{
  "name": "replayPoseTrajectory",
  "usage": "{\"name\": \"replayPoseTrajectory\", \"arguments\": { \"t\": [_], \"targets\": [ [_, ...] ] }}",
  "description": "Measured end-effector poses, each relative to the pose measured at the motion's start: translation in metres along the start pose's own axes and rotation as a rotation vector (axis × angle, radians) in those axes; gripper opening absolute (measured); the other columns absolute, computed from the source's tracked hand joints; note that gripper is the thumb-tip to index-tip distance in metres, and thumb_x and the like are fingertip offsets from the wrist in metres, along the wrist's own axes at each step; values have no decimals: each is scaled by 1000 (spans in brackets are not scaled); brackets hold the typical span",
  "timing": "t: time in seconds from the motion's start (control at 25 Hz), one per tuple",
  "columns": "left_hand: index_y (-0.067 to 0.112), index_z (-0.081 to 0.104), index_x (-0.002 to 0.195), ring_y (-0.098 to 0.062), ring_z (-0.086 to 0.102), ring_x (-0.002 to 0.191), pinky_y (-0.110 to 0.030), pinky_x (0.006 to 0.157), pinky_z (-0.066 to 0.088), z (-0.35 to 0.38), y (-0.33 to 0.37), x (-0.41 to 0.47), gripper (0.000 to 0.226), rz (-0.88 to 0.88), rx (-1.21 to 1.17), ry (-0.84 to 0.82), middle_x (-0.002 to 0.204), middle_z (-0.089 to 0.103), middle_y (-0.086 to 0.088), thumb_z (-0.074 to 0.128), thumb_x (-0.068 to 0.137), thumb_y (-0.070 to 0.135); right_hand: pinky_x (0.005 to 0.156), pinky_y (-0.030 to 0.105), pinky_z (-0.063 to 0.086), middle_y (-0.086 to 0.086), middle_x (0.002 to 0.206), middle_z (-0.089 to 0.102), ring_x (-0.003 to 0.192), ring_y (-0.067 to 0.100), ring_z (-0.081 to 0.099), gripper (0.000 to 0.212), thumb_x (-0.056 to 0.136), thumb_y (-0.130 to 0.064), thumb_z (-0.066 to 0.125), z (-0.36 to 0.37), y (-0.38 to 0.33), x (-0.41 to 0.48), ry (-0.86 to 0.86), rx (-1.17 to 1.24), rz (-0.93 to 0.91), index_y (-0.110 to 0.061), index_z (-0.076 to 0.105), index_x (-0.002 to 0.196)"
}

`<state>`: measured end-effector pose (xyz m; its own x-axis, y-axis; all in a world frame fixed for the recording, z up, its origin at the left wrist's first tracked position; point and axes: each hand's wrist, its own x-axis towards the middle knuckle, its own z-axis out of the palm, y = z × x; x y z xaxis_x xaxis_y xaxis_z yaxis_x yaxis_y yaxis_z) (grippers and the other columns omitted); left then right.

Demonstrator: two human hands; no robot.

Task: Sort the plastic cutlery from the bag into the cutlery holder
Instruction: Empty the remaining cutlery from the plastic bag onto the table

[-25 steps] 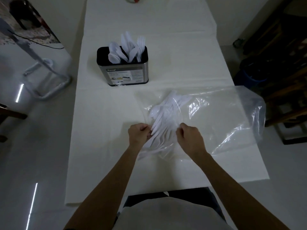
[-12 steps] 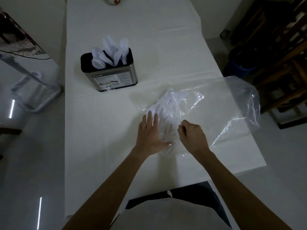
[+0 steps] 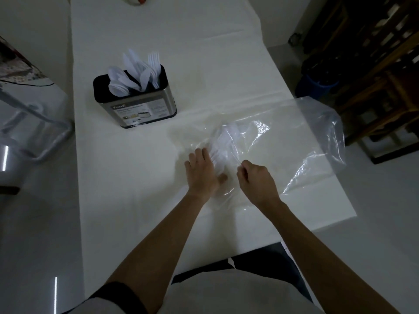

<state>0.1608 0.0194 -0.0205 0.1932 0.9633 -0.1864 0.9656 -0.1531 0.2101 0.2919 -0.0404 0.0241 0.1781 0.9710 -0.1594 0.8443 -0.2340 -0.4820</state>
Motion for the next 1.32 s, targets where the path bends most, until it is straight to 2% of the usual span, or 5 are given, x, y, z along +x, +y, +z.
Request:
{"name": "replayPoseTrajectory", "arguments": {
  "t": [0.16, 0.36, 0.68, 1.12, 1.32],
  "targets": [
    [4, 38, 122, -32, 60, 96, -36, 75, 49, -6, 1, 0, 62, -29, -144, -56, 117, 47, -12, 69, 77, 34, 43, 27, 15, -2, 48, 26, 44, 16, 25, 29, 94, -15, 42, -4, 1, 3, 18, -6, -7, -9, 31, 68],
    [3, 37, 124, -34, 61, 102, -37, 81, 48, -14, -8, 0, 64, -71, -214, -115, 116, 57, -14, 72, 74, 24, 46, 29, 20, -3, 49, 29, 52, 27, 36, 27, 95, -17, 40, -2, 3, 8, -19, -65, -51, -9, 34, 70],
    [11, 41, 114, -26, 61, 89, -29, 70, 42, -20, -60, -48, 56, -177, -242, -167, 102, 60, -7, 71, 71, 32, 46, 27, 23, -1, 51, 36, 54, 26, 42, 26, 96, -18, 40, 5, 4, 20, -55, -112, -133, -9, 40, 72],
    [8, 41, 116, -31, 57, 97, -32, 73, 40, -17, -97, -84, 48, -602, -478, 122, 113, 51, -10, 62, 80, 29, 53, 30, 34, 12, 60, 53, 59, 35, 50, 24, 93, -19, 45, 4, 0, 27, -55, -143, -202, -5, 49, 74],
    [6, 41, 124, -31, 46, 114, -40, 82, 41, -12, -86, -78, 74, -597, -150, 91, 127, 44, -13, 56, 78, 61, 53, 29, 33, 9, 59, 48, 55, 31, 45, 24, 94, -18, 45, -11, 4, 24, -23, -176, -231, -5, 51, 75]
  ]
}}
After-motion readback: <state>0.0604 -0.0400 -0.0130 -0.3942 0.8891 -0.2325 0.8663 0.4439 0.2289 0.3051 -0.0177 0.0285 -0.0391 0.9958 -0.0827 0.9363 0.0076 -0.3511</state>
